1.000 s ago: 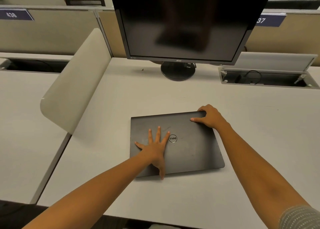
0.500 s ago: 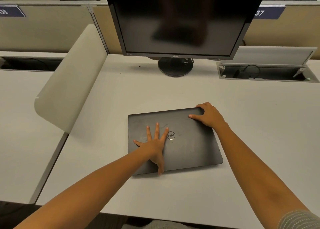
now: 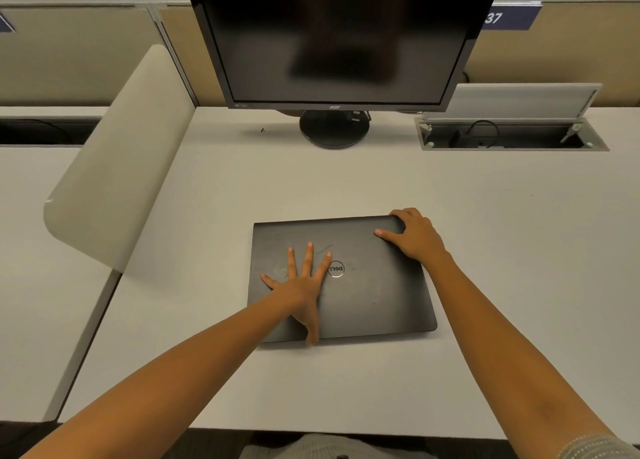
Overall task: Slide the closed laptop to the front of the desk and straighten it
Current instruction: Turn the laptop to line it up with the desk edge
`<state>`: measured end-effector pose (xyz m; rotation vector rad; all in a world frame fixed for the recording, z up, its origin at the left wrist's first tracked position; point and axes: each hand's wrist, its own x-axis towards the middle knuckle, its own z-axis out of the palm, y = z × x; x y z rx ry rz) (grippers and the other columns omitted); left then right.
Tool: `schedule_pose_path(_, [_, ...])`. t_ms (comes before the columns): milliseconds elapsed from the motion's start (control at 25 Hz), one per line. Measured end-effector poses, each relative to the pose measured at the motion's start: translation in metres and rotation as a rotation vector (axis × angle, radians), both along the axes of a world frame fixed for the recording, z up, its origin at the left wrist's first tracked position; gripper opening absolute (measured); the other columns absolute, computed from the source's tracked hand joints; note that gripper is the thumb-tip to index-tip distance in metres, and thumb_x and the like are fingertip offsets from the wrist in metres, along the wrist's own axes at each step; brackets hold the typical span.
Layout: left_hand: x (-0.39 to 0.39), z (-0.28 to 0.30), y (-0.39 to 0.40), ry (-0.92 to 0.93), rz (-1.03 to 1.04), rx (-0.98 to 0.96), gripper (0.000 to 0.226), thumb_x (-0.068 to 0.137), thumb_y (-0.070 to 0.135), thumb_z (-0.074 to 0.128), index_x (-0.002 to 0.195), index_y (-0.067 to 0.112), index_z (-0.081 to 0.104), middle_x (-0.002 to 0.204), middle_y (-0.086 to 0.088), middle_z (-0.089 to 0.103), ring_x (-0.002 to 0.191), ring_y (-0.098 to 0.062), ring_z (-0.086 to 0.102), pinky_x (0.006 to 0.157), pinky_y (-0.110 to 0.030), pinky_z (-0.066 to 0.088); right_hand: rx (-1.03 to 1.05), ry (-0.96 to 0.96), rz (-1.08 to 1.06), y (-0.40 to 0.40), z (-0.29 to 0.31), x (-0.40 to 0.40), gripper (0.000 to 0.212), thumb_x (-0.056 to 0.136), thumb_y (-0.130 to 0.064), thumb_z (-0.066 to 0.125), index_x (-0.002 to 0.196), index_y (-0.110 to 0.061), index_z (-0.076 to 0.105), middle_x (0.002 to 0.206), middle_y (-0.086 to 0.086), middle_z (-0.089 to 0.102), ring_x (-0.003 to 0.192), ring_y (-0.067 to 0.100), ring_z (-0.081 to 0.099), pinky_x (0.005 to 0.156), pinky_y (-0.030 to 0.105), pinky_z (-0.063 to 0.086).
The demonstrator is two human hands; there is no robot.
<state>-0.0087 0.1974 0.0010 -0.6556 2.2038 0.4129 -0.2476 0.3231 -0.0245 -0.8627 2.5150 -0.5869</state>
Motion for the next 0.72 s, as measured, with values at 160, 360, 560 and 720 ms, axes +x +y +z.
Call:
schedule_pose_path(160, [-0.002,-0.002,0.001,-0.010,-0.040,-0.012,0.170,0.049,0.040,0.098,0.137,0.044,-0.047,0.144,0.002,-0.060,0.138,-0.038,-0.047,0.099,-0.088,0.002,0.017,-0.018,-0.050,0.011,-0.003,0.004,0.075,0.082,-0.063,0.063,0.142,-0.022,0.047,0.149,0.004,0.042,0.131,0.032,0.044,0.105,0.046,0.042])
schedule_pose_path(360, [-0.002,-0.004,0.000,0.023,-0.036,0.023,0.170,0.046,0.045,0.098,0.141,0.043,-0.043,0.146,0.003,-0.058,0.138,-0.037,-0.047,0.099,-0.088,-0.002,-0.018,-0.070,-0.090,0.022,-0.007,0.016,0.077,0.087,-0.054,0.063,0.151,-0.022,0.035,0.159,0.005,0.028,0.141,0.036,0.031,0.114,0.045,0.029])
schedule_pose_path(560, [0.001,-0.006,0.000,0.272,0.333,0.009,0.154,0.046,0.074,0.084,0.158,0.035,-0.014,0.165,0.002,-0.029,0.150,-0.030,-0.032,0.109,-0.079,-0.004,-0.171,-0.170,-0.226,0.041,-0.011,0.032,0.083,0.087,-0.046,0.068,0.155,-0.023,0.025,0.159,0.007,0.031,0.142,0.033,0.032,0.116,0.047,0.028])
schedule_pose_path(720, [0.000,-0.013,-0.010,0.365,0.815,-0.124,0.158,0.043,0.076,0.084,0.160,0.022,-0.009,0.167,-0.011,-0.016,0.154,-0.033,-0.018,0.114,-0.072,0.001,-0.228,-0.191,-0.344,0.045,-0.011,0.049,0.085,0.085,-0.040,0.073,0.153,-0.015,0.029,0.156,0.008,0.036,0.141,0.033,0.036,0.116,0.047,0.032])
